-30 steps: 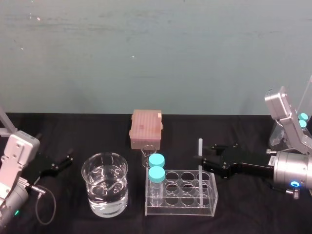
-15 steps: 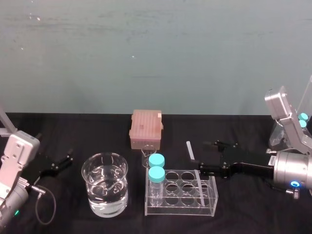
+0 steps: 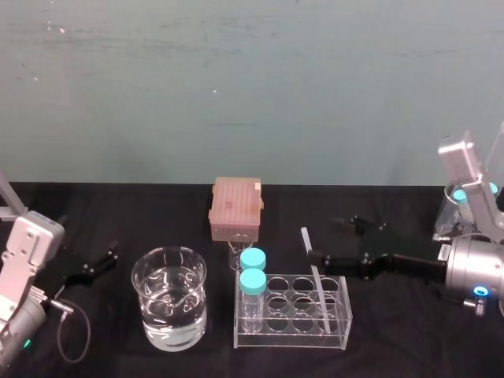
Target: Pick up the stirring rod with one hand, then place it down.
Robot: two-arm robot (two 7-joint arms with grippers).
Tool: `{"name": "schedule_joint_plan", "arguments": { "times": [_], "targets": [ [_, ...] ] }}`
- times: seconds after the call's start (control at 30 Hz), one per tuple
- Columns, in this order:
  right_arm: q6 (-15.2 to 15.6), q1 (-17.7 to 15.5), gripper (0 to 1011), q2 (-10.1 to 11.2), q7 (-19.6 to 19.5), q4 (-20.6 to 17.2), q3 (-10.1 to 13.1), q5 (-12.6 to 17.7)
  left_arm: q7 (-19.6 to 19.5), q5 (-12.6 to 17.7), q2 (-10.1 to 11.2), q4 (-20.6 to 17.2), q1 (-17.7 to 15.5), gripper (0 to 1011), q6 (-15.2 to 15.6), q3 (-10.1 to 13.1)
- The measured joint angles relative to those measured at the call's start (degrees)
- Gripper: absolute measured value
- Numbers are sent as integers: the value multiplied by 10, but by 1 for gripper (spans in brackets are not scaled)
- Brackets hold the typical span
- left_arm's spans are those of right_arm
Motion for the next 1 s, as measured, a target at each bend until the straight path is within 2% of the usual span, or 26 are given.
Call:
{"name": "schedule_joint_plan", "arguments": {
  "times": [0.23,0.33,0.4,0.43,0.47,0.53,0.57,0.7,0.73,0.93,1.0],
  "targets": [
    [-14,6,1003,-6,3,-11,34,45,0,0,0,0,0,1005,0,0],
    [-23,10,1003,-14,-16,-13,48,54,0,0,0,0,0,1005,0,0],
    [-37,15,1003,-26,-58,-13,62,50,0,0,0,0,0,1005,0,0],
    [-43,17,1003,-32,-75,-12,66,45,0,0,0,0,0,1005,0,0],
    [-56,19,1003,-43,-110,-8,74,30,0,0,0,0,0,1005,0,0],
    [-69,20,1003,-55,-145,-3,79,12,0,0,0,0,0,1005,0,0],
    [-83,21,1003,-69,-177,5,82,-7,0,0,0,0,0,1005,0,0],
    [-110,21,1003,-94,-232,21,84,-44,0,0,0,0,0,1005,0,0],
    [-121,20,1003,-105,-256,29,85,-62,0,0,0,0,0,1005,0,0],
    [-148,5,1003,-137,-329,57,82,-118,0,0,0,0,0,1005,0,0],
    [-152,0,1003,-142,-342,63,82,-127,0,0,0,0,0,1005,0,0]
  ]
}}
